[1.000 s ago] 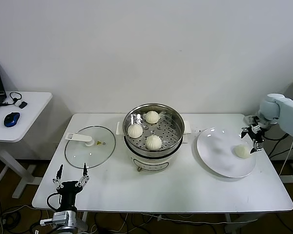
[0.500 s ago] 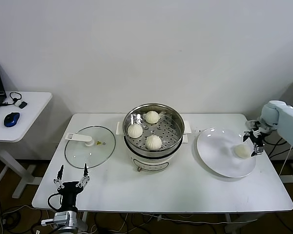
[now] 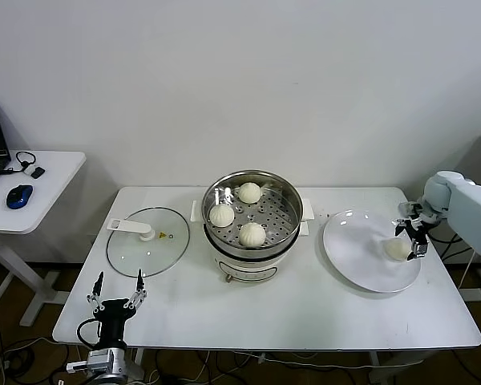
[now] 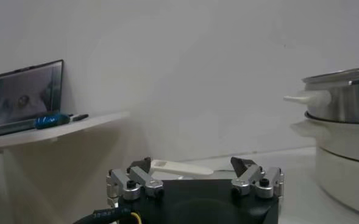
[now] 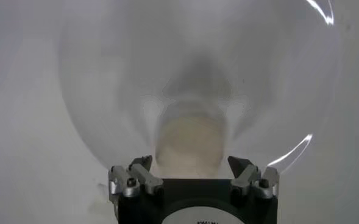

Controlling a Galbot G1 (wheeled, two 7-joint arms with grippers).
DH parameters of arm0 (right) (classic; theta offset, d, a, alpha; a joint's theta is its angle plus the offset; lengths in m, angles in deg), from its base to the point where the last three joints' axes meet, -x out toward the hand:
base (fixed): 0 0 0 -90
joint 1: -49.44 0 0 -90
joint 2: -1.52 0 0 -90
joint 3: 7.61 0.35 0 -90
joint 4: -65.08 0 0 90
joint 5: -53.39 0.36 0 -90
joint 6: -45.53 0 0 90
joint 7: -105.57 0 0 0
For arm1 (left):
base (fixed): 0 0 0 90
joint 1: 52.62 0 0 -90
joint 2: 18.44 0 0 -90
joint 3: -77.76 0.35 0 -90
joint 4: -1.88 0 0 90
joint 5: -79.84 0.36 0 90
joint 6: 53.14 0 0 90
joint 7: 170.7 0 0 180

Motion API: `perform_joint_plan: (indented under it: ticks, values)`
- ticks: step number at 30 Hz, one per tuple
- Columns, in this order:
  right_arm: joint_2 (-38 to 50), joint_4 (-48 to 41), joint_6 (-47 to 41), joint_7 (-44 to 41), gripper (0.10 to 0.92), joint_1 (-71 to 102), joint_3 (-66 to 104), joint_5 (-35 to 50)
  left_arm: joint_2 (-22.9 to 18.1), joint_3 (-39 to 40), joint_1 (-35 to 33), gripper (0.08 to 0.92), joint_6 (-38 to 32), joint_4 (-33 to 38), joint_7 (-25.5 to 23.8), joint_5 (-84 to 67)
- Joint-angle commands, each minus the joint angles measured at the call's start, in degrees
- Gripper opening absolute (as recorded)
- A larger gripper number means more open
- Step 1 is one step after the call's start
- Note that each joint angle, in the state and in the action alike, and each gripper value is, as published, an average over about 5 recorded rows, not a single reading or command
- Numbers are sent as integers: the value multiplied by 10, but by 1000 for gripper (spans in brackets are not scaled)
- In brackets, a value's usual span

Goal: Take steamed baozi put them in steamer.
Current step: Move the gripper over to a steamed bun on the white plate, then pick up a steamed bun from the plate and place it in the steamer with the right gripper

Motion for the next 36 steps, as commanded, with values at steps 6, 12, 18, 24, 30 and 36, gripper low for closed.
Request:
perform_joint_plan:
  ticks: [6, 12, 18, 24, 30, 36]
  values:
    - [-8, -14, 0, 3, 814, 17, 22, -13, -4, 1, 1, 823, 1, 1, 1, 0]
    - [-7, -9, -5, 7, 687, 17, 21, -16, -4, -1, 3, 823, 1, 2, 0, -2]
    - [2, 12, -10, 6, 588, 1, 11, -9, -4, -3, 3, 823, 2, 4, 0, -4]
    - [36, 107, -32, 3, 580, -98, -103, 71, -4, -1, 4, 823, 4, 7, -1, -4]
    - [45, 223, -61, 8, 589, -269, -277, 185, -4, 1, 4, 823, 8, 15, -2, -9]
    - [20, 328, -112, 16, 594, -414, -388, 275, -4, 1, 6, 823, 11, 20, -3, -16]
